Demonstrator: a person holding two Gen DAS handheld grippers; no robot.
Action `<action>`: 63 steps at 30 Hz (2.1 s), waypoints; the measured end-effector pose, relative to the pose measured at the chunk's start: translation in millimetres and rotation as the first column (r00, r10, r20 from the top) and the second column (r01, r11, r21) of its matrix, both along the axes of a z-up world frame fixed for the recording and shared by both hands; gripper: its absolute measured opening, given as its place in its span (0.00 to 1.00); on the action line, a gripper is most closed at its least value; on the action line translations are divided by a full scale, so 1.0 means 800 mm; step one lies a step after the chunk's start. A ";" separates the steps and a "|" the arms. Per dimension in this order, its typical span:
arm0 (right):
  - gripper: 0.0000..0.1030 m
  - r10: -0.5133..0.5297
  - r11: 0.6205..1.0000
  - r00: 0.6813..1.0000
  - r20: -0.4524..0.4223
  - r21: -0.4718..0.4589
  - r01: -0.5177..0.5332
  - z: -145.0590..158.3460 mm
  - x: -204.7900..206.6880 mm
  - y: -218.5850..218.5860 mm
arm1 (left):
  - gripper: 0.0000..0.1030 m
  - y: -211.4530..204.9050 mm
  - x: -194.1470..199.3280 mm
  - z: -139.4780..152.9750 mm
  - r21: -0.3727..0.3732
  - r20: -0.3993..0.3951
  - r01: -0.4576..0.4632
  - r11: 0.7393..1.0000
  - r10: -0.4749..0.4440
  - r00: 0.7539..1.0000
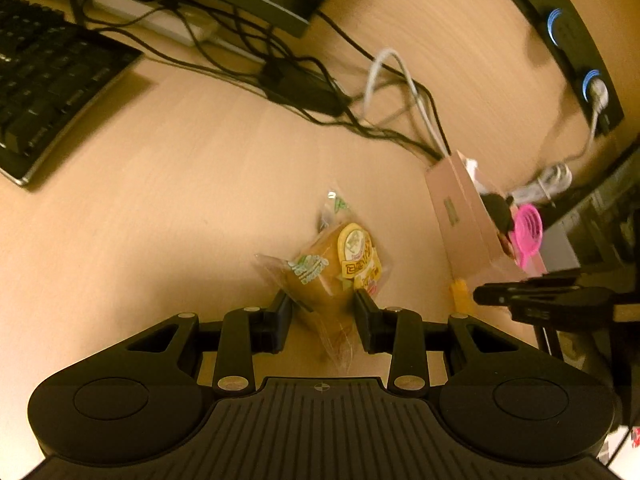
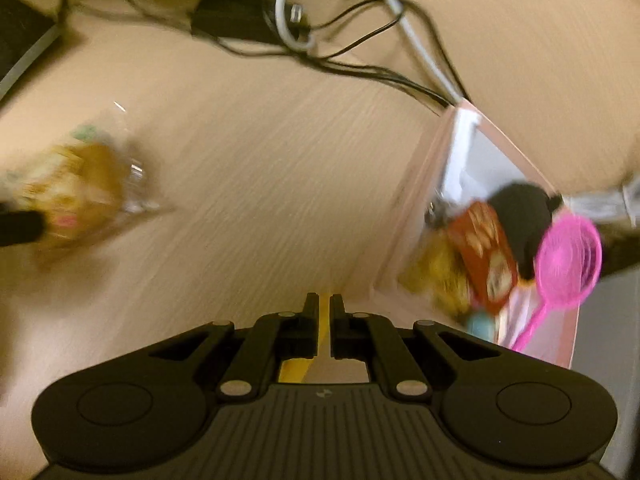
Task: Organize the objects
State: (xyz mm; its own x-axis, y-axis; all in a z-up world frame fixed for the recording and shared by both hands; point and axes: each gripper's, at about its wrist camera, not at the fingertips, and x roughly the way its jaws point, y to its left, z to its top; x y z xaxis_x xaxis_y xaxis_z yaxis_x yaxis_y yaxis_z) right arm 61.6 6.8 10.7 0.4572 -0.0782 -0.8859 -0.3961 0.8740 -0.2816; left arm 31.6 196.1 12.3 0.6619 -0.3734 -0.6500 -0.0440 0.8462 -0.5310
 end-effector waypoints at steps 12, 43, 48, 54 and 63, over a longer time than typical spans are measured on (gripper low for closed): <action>0.37 -0.228 0.906 0.973 -0.033 0.358 0.225 -0.021 -0.024 -0.070 | 0.36 -0.050 -0.012 0.017 0.119 -0.039 0.048 0.992 -0.043 0.998; 0.73 -0.247 0.886 0.962 0.118 0.430 0.175 -0.024 -0.134 -0.179 | 0.39 -0.154 -0.034 0.027 0.192 -0.018 0.283 0.940 -0.285 0.958; 0.88 -0.234 0.913 0.956 0.176 0.376 0.155 -0.028 -0.141 -0.176 | 0.39 -0.153 -0.049 0.044 0.238 0.048 0.315 0.919 -0.336 0.941; 0.97 -0.277 0.914 0.945 0.172 0.352 0.204 -0.044 -0.145 -0.178 | 0.39 -0.180 -0.066 0.073 0.362 0.130 0.413 0.836 -0.484 0.866; 1.00 -0.361 0.883 0.920 0.150 0.371 0.286 -0.058 -0.145 -0.200 | 0.39 -0.252 -0.056 0.051 0.518 0.091 0.443 0.732 -0.562 0.822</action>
State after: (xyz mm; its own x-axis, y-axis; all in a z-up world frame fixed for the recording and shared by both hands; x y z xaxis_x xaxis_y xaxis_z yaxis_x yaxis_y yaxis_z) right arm -54.2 -153.0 -35.8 0.6348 0.0301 -0.7721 -0.0391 0.9992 0.0067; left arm -13.4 -5.7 53.0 0.6111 -0.3945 -0.6862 0.5286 0.8487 -0.0171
